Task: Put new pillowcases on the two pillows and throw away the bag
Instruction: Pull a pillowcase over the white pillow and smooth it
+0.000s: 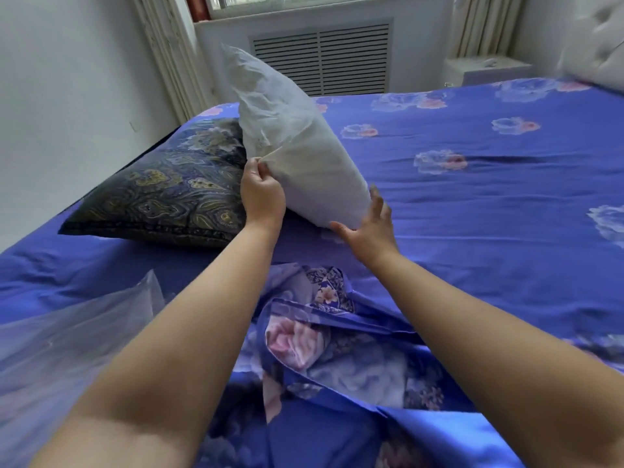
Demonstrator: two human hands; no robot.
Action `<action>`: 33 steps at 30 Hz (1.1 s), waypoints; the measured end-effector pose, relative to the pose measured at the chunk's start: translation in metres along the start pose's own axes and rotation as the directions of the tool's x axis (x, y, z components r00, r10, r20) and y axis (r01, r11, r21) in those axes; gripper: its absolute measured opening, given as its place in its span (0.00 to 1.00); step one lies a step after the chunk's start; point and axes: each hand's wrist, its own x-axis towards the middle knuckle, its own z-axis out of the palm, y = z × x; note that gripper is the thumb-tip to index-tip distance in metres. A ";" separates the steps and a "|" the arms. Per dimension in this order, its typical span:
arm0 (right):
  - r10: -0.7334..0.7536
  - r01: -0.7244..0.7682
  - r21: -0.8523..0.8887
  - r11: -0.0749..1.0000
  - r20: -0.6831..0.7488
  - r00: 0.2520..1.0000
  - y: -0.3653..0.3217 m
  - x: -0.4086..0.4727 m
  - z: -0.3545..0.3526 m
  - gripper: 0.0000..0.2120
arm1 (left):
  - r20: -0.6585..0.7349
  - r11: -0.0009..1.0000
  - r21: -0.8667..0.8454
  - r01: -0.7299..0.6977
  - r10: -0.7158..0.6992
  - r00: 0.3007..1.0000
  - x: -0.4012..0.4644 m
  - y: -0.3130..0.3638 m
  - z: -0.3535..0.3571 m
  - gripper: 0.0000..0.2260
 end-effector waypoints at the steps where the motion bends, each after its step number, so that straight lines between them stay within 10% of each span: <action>1: -0.038 0.039 -0.058 0.998 0.019 0.999 -0.006 -0.003 -0.002 0.52 | 0.008 0.993 -0.108 0.047 -0.046 0.999 -0.007 0.008 -0.002 0.10; 8: -0.217 0.227 -0.285 0.931 0.064 0.974 -0.014 -0.035 -0.021 0.62 | 0.017 0.793 -0.458 0.401 -0.443 0.896 -0.043 0.028 -0.058 0.17; 16: 0.201 -0.048 -0.460 0.887 0.290 0.936 0.031 -0.032 -0.002 0.66 | 0.020 0.859 0.102 0.503 -0.507 0.862 -0.065 0.010 -0.075 0.51; 18: 0.272 -0.167 -0.386 0.907 0.235 0.933 0.031 -0.025 0.004 0.61 | 0.069 0.885 0.186 0.427 -0.445 0.893 -0.061 0.011 -0.063 0.53; 21: 0.324 -0.364 0.162 0.917 0.227 0.918 0.023 -0.021 0.003 0.45 | 0.217 0.876 0.293 0.382 -0.450 0.866 -0.066 0.002 -0.056 0.49; 23: 0.270 -0.312 0.385 0.869 0.160 0.950 0.014 -0.021 -0.002 0.25 | 0.282 0.931 0.245 0.270 -0.335 0.899 -0.071 -0.007 -0.056 0.46; 27: 0.090 -0.021 0.256 0.967 -0.259 0.962 0.001 -0.019 -0.022 0.10 | 0.322 0.985 0.135 0.108 -0.146 0.935 -0.072 0.007 -0.044 0.35; 33: -0.527 0.428 -0.311 0.848 -0.565 0.635 -0.011 -0.069 -0.094 0.08 | 0.438 0.994 0.084 -0.066 0.022 0.899 -0.094 0.053 -0.013 0.23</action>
